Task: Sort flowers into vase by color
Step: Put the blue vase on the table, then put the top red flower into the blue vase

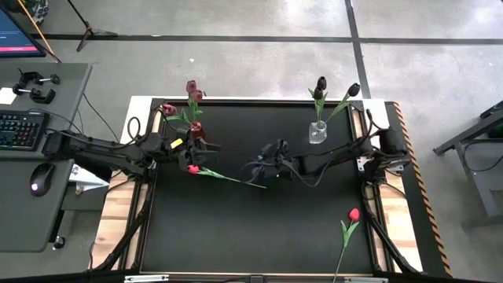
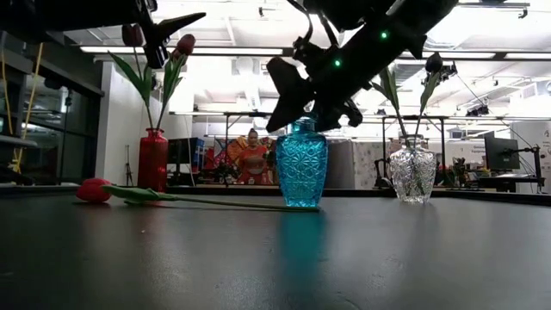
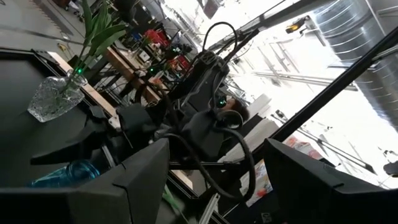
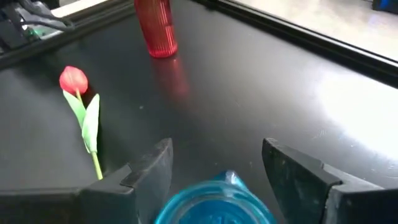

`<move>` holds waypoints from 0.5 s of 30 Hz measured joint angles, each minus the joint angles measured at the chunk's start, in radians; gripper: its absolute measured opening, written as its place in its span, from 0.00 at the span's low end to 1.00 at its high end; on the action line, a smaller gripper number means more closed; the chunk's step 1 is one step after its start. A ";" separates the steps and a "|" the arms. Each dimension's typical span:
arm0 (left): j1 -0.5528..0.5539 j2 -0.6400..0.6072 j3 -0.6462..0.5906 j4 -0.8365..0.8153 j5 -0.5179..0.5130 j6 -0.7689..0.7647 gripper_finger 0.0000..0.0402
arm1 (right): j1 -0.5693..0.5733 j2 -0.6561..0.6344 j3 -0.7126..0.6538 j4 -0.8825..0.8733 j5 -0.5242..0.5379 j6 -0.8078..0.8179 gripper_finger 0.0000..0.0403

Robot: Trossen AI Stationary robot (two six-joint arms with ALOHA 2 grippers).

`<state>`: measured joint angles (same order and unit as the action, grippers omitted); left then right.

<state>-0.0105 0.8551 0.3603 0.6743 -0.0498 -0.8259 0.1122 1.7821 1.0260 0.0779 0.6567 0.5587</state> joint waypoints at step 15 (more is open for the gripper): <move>0.000 -0.004 0.001 -0.010 0.012 0.042 0.62 | -0.001 -0.178 0.000 0.000 -0.036 -0.065 0.59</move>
<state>-0.0109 0.8513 0.3617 0.6640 -0.0375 -0.7842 0.1109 1.6042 1.0256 0.0784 0.6212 0.4934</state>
